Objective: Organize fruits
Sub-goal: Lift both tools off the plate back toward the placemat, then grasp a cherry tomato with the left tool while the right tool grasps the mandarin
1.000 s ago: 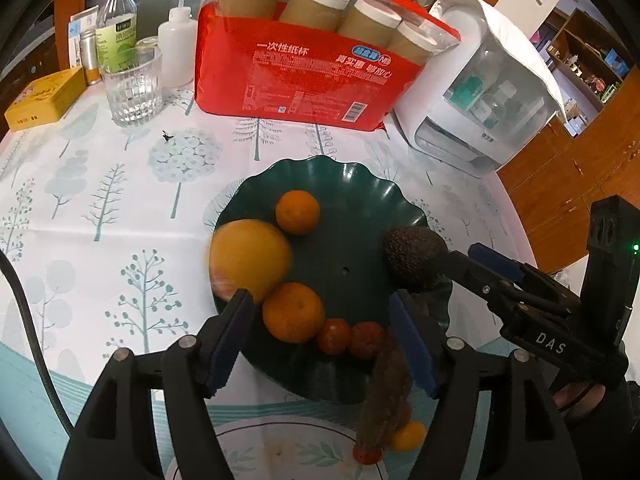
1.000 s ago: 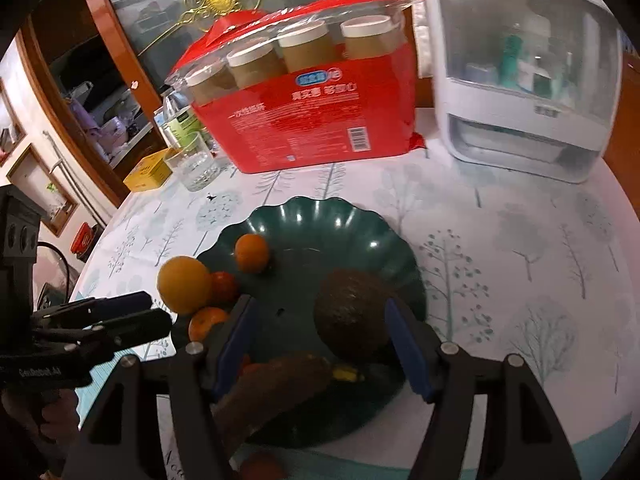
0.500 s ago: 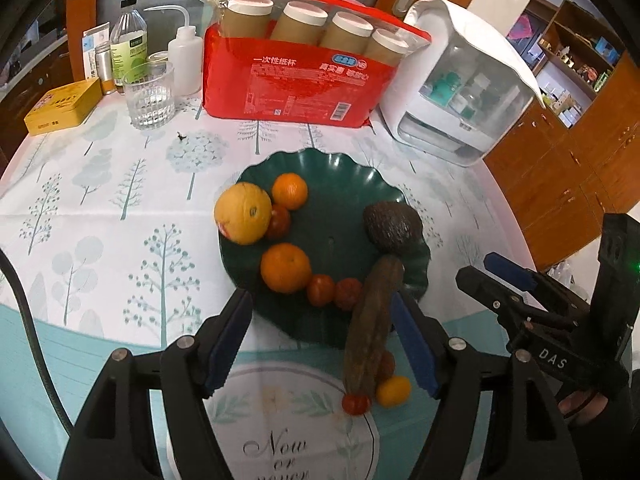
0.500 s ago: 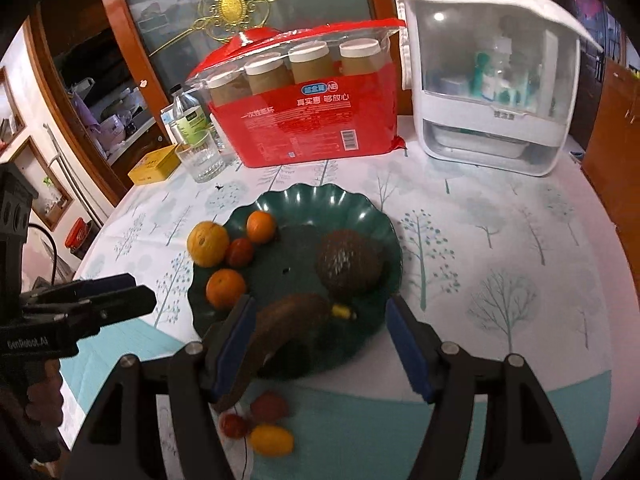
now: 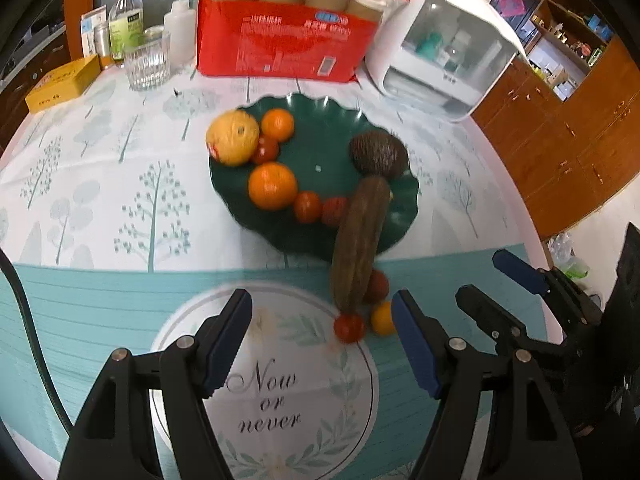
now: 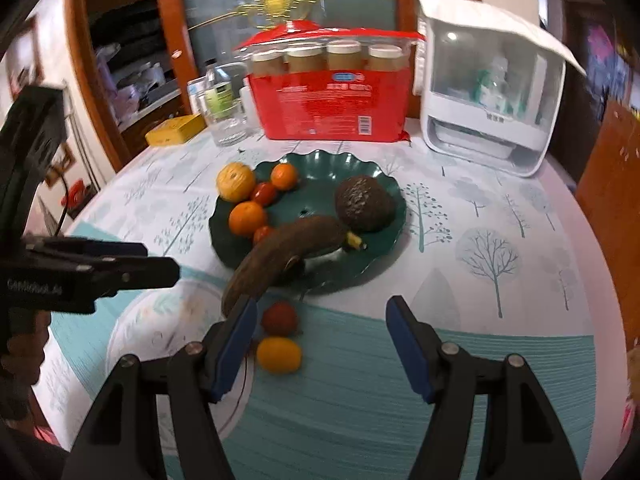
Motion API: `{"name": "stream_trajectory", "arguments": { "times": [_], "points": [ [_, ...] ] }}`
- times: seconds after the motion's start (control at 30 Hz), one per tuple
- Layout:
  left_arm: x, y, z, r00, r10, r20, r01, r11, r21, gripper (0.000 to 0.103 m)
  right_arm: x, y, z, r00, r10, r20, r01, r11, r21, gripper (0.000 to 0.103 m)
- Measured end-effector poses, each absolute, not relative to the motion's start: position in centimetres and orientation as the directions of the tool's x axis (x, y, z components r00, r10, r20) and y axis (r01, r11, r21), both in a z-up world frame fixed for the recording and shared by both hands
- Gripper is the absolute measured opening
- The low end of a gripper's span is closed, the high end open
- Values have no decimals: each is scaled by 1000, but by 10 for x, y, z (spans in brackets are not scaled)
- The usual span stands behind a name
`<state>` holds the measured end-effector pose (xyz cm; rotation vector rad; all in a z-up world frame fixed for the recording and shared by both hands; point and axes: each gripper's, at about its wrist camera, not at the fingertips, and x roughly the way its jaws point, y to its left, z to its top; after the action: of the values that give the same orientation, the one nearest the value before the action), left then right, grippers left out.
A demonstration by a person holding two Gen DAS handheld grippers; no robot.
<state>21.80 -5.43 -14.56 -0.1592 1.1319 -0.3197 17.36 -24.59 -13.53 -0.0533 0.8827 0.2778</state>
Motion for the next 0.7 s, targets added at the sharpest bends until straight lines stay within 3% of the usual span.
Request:
{"name": "stream_trajectory", "arguments": {
  "times": [0.5, 0.7],
  "points": [
    [210, -68, -201, 261, -317, -912, 118, 948, -296, 71, 142, -215, -175, 568, 196, -799, -400, 914, -61, 67],
    [217, -77, -213, 239, -325, -915, 129, 945, -301, 66, 142, -207, -190, 562, 171, -809, -439, 891, -116, 59]
  ]
}}
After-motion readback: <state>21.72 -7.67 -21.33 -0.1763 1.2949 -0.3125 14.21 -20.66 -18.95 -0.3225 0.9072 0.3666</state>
